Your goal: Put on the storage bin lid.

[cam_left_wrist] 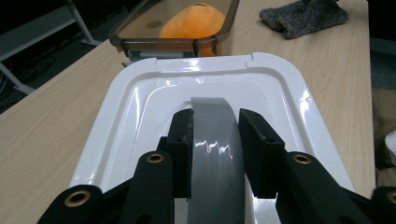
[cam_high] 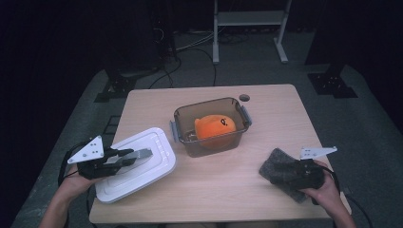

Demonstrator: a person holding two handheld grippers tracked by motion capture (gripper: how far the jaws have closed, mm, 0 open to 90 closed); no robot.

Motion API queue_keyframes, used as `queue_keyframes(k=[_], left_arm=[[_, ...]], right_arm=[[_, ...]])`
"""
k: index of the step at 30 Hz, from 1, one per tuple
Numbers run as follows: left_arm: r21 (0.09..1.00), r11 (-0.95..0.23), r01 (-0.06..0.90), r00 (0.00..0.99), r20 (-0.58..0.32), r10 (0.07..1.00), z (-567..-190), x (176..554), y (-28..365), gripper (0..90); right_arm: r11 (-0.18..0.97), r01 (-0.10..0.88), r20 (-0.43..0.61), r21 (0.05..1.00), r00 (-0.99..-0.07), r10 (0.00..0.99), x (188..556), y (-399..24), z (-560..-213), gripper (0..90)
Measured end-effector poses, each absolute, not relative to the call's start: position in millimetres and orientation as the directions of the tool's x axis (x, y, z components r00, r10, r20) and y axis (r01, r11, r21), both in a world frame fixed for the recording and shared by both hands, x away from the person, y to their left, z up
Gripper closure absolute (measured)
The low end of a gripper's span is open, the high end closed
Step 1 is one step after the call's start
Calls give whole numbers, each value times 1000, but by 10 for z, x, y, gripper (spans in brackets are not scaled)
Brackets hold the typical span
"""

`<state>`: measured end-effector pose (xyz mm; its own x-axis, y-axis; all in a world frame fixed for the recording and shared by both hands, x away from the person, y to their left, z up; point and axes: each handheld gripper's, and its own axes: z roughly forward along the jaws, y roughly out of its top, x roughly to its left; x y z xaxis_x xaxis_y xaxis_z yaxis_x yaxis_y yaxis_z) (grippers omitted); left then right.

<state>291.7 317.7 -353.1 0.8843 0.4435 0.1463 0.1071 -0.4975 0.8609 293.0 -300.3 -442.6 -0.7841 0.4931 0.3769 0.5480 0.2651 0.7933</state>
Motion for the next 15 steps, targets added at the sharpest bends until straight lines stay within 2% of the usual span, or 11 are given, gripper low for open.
queue_keyframes(k=[15], left_arm=[[859,-504,89,880,169,444,-3298,3055,3104,668]], right_arm=[[259,547,380,796,-784,491,2935,-3010,-4422,288]])
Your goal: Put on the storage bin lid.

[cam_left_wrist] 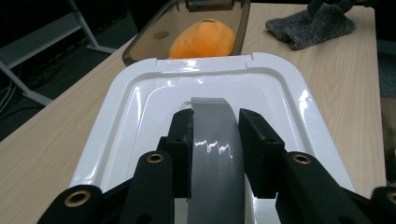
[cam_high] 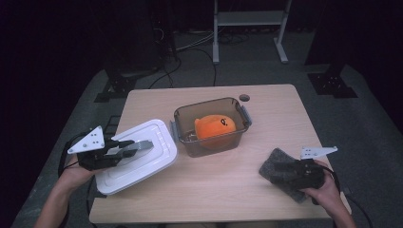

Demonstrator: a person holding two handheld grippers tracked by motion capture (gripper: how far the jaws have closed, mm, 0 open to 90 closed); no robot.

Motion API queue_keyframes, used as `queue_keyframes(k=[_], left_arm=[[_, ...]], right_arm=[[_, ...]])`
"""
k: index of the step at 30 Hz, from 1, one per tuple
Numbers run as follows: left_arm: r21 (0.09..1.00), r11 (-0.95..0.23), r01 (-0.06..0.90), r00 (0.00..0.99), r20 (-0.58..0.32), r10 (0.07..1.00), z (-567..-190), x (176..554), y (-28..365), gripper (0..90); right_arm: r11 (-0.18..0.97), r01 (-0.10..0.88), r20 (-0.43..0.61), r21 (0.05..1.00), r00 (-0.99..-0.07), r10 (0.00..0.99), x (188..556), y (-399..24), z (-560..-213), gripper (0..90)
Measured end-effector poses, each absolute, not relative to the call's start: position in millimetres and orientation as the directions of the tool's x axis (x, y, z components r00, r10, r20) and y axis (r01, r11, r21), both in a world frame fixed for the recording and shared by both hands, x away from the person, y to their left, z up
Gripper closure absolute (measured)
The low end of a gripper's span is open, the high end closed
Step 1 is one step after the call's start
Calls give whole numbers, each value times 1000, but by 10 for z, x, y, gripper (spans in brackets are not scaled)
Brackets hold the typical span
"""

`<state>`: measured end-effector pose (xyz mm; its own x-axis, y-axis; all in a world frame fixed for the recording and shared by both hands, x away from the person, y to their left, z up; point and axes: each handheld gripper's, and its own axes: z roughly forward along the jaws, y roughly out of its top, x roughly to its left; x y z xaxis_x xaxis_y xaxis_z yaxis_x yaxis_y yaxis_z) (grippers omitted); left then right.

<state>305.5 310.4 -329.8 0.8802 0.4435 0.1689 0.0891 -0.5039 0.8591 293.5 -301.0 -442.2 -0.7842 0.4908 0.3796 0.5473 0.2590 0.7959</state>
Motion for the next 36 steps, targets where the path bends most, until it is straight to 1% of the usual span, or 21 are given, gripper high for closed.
queue_keyframes(k=[7,22,36], left_arm=[[854,-510,101,881,161,444,-3234,3175,3010,668],[866,-493,80,892,159,424,-3113,3325,2831,668],[862,-503,64,904,164,396,-3005,3445,2631,668]], right_arm=[[257,546,380,797,-785,490,2932,-3008,-4410,289],[253,545,379,800,-784,491,2932,-3038,-4413,289],[253,546,382,798,-784,489,2933,-3028,-4405,289]])
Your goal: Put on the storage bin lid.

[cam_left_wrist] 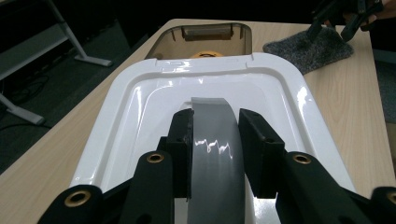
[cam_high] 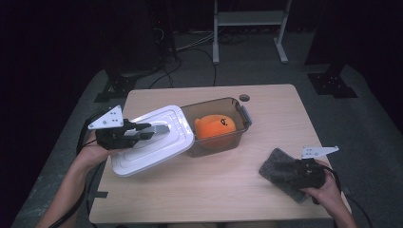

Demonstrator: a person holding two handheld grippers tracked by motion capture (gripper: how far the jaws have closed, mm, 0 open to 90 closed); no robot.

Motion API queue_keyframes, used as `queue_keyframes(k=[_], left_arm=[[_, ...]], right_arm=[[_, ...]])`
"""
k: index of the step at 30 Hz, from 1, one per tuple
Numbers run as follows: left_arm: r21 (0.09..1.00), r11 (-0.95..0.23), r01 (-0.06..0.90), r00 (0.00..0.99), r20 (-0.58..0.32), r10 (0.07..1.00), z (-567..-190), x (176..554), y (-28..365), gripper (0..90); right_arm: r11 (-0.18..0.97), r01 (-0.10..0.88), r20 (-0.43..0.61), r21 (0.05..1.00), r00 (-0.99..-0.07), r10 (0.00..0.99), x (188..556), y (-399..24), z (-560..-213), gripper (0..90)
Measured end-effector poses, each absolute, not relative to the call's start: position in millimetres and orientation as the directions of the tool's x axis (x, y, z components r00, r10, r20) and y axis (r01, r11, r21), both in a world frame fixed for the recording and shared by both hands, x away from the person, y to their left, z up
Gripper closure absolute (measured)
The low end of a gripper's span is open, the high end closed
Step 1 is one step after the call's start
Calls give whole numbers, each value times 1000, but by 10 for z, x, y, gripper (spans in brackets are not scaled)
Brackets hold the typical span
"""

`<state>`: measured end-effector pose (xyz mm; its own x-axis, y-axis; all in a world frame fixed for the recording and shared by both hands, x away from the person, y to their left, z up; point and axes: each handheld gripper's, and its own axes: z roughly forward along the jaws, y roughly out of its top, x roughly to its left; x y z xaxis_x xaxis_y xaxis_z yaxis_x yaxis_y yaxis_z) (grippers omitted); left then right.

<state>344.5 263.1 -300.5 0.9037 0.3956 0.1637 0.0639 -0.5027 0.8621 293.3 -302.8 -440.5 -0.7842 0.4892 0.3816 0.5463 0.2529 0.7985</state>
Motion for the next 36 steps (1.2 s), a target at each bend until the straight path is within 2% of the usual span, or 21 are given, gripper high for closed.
queue_keyframes(k=[11,36], left_arm=[[853,-520,46,923,164,349,-2943,3593,2384,668],[848,-529,26,933,169,318,-2823,3898,2040,668]], right_arm=[[247,542,379,803,-785,489,2932,-3067,-4397,289],[237,542,385,806,-785,485,2924,-3088,-4395,289]])
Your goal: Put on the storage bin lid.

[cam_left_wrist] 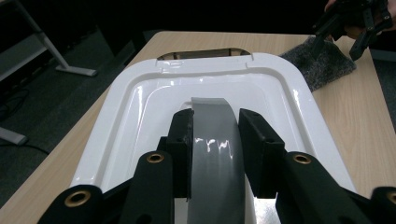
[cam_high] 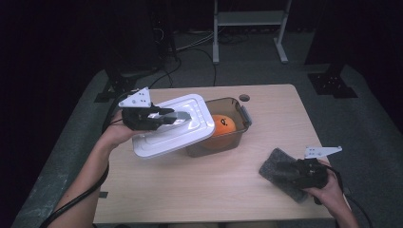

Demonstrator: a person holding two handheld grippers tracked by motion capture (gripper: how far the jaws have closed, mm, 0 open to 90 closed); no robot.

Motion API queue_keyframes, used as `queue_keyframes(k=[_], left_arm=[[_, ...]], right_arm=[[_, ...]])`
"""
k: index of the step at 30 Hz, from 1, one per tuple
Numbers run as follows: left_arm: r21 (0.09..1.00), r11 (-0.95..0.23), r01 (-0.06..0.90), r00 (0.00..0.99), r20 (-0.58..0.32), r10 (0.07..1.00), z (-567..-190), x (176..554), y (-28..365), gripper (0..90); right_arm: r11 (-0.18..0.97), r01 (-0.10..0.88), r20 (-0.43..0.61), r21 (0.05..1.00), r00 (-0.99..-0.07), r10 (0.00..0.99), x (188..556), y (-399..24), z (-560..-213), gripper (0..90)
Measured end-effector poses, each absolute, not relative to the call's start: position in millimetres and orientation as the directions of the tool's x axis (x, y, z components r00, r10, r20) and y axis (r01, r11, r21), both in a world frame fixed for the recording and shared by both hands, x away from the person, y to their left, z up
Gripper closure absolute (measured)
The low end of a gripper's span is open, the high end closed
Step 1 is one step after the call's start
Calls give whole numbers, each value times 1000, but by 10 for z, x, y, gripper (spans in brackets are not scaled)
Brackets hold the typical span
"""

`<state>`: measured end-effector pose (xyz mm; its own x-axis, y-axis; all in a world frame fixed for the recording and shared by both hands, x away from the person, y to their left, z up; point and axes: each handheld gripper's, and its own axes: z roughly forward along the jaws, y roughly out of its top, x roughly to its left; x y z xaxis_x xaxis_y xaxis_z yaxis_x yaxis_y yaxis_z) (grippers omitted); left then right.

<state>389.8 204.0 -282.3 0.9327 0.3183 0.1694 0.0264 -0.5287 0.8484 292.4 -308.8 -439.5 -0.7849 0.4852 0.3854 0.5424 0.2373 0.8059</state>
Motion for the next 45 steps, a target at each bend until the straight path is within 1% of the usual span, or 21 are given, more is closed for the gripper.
queue_keyframes(k=[16,22,29,45], left_arm=[[847,-531,27,936,166,311,-2854,4126,1838,668],[841,-541,10,945,169,280,-2885,4210,1680,668],[841,-540,17,955,147,259,-2963,4329,1475,668],[840,-541,-41,965,174,196,-2883,4441,1107,668]], right_arm=[[231,542,389,808,-785,482,2916,-3100,-4399,289],[230,546,394,805,-783,481,2916,-3102,-4409,289],[231,538,386,810,-788,480,2903,-3101,-4393,289],[236,539,386,808,-788,479,2892,-3117,-4410,289]])
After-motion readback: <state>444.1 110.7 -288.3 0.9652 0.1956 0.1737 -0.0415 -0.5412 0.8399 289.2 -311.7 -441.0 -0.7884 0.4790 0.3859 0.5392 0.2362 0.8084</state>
